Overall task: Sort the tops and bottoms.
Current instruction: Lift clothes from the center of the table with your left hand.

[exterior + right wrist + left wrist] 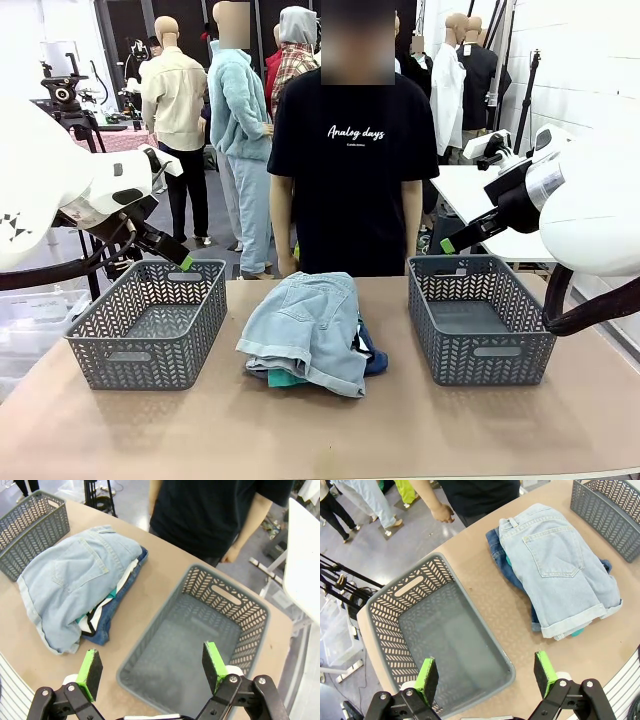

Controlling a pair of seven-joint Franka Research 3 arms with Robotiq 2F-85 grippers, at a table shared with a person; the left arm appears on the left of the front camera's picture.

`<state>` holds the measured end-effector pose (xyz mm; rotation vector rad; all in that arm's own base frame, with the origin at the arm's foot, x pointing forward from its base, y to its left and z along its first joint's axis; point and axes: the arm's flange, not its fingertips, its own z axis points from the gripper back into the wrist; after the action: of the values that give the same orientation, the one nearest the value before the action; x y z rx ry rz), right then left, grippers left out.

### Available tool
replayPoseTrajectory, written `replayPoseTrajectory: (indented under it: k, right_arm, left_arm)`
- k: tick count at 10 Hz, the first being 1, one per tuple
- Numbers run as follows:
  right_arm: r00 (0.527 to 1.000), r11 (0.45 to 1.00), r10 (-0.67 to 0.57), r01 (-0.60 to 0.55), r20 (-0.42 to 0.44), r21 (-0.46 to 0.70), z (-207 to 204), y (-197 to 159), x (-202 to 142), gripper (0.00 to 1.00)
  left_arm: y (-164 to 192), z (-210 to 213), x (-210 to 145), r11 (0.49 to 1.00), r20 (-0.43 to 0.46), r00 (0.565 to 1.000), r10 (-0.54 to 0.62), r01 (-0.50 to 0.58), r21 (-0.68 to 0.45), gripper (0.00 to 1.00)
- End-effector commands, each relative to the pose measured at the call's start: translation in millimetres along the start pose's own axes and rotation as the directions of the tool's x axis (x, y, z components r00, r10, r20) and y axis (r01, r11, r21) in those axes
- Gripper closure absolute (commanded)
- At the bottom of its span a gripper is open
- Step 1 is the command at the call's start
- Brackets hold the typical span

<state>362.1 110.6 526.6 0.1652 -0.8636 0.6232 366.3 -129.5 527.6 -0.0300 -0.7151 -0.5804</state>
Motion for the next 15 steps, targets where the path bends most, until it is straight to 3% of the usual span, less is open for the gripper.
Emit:
replayPoseTrajectory:
  k: [1,13,15]
  right_arm:
    - [1.0,1.0,0.001,-0.001,0.0,0.002,0,-1,0,0.0]
    - [1.0,1.0,0.001,-0.001,0.0,0.002,0,-1,0,0.0]
    - [1.0,1.0,0.001,-0.001,0.0,0.002,0,-1,0,0.0]
  left_arm:
    - [2,0,0,1.0,0.0,1.0,-0.006,0.006,0.005,0.0]
    - [0,0,0,1.0,0.0,1.0,0.0,0.0,0.0,0.0]
    - [-6,-28,23,0.999,-0.068,0.998,-0.007,0.004,-0.052,0.0]
